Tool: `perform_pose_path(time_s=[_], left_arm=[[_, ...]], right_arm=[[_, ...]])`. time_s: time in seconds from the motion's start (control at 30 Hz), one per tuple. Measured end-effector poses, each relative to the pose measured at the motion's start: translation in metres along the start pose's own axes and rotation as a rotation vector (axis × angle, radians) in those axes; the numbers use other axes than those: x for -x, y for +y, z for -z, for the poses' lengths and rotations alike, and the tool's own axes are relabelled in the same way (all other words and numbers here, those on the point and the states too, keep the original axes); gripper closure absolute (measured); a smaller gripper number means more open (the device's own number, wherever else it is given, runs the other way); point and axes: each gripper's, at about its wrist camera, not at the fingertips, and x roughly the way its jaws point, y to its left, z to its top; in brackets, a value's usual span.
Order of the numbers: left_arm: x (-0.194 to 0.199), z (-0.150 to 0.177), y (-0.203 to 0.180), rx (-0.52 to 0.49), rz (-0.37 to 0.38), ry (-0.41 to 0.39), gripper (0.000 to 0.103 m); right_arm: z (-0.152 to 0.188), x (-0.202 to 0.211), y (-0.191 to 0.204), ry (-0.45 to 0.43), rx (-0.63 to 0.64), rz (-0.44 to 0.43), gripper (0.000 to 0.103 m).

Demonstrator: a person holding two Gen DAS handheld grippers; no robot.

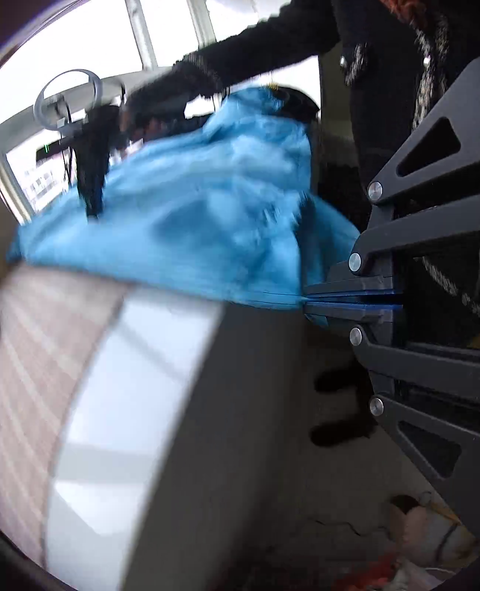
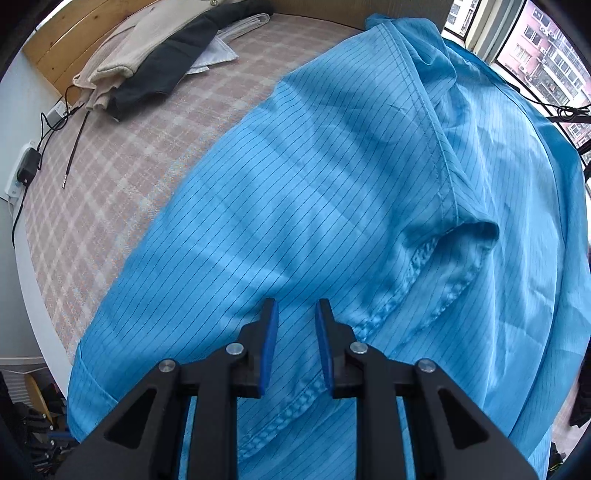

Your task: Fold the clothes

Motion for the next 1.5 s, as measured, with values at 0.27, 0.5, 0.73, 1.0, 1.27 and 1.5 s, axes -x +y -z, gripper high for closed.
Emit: perform_pose_path(time_s=[0.27,0.5,0.73,1.0,1.27,1.5], left_arm=[[0.08,-0.018,-0.058,-0.169,-0.233,-0.129,0.103],[0.114,-0.091,-0.126,-0.393,-0.293,-0.216,0.081],[0.082,-0.207,-0.158,-0.462,-0.225,-0.174,0.073],[0.018,-0.338,-0.186,-0.626,-0.182,-0.104,0.056],[-0.061,-0.428,-0.163,-0.595,-0.202,-0.006,0.055],[-0.091,-0.459,-0.149,-0.579,-0.137,0.035,0.051]], right_arm=[[0.033,0.093,-0.057,-0.178,-0.181,-0.311,0.081],[0.066,0.176,-0.14,-0.332,-0.292,-0.279,0.069],[0.077,0.212,-0.191,-0.361,-0.335,-0.178,0.069],[0.018,0.237,-0.191,-0.335,-0.294,-0.078,0.069],[-0.083,0.199,-0.199,-0.299,-0.267,-0.13,0.059],[-0.179,0.106,-0.21,-0.213,-0.232,-0.224,0.059]])
